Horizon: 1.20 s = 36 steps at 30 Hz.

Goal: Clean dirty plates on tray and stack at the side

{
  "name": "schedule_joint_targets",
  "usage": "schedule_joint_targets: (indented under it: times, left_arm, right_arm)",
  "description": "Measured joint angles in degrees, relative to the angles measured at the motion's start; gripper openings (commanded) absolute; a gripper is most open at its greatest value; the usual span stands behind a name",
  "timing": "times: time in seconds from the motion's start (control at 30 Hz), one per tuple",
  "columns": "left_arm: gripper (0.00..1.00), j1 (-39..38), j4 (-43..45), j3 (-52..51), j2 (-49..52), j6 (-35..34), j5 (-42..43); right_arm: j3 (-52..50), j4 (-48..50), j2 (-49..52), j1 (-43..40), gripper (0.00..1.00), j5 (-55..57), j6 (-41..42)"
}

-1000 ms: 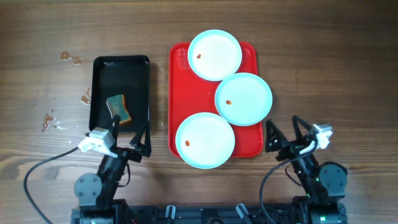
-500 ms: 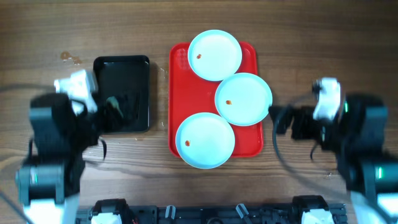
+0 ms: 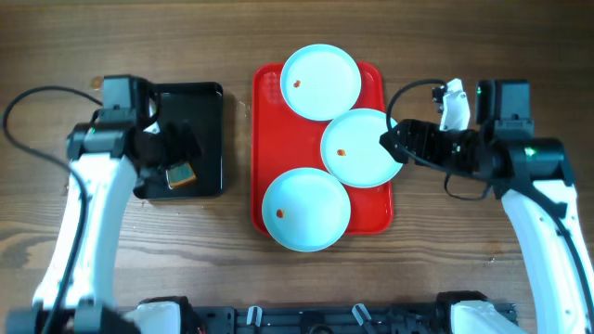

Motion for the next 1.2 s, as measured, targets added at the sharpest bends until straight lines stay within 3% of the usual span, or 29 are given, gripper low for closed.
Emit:
schedule_joint_targets:
  times: [0.2,0.3,0.33,0.4,0.67,0.83,0.87,0.93,1.03,1.07,1.17,1.2]
  left_arm:
    - [0.5,0.4,4.6,0.0,13.4,-1.8,-5.7]
    - [0.52,0.6,7.6,0.0,19.0,-2.1,-6.4]
    - [0.48,0.6,8.3,0.0,20.6,-2.2,-6.6]
    - [0.04,0.6,9.3,0.0,24.0,-2.4,-6.9]
    - [0.04,0.6,8.1,0.9,26.2,-2.2,-6.6]
    - [0.04,0.6,8.9,3.0,20.1,2.4,-0.5]
    - [0.11,0.6,9.4,3.4,18.6,3.0,0.0]
    - [0.36,0.6,10.9,3.6,17.6,3.4,-0.2]
    - [0.64,0.6,14.5,1.0,17.7,4.1,-0.8]
    - [0.69,0.6,15.2,0.0,17.7,4.7,-0.8]
    - [0.65,0.6,17.9,-4.8,18.2,4.7,-1.0]
    - [0.49,0.6,18.4,-5.7,18.4,4.7,-1.1]
  right_arm:
    - [0.0,-0.1,-8.5,0.0,0.98,0.0,0.2]
    - [0.0,-0.3,-9.0,0.0,0.96,0.0,0.2]
    - [0.0,-0.3,-8.9,0.0,0.96,0.0,0.2]
    - [0.0,-0.3,-8.7,0.0,0.96,0.0,0.2]
    - [0.0,-0.5,-7.9,0.0,0.96,0.0,0.2]
    - [0.0,-0.7,-7.9,0.0,0.96,0.0,0.2]
    - [0.0,-0.7,-7.9,0.0,0.96,0.0,0.2]
    - [0.0,-0.7,-7.9,0.0,0.96,0.0,0.2]
    - [0.0,-0.9,-7.9,0.0,0.96,0.0,0.2]
    - [0.0,-1.1,-7.9,0.0,0.96,0.0,0.2]
    - [0.0,-1.7,-7.9,0.0,0.96,0.0,0.2]
    - [0.0,-1.8,-7.9,0.0,0.96,0.0,0.2]
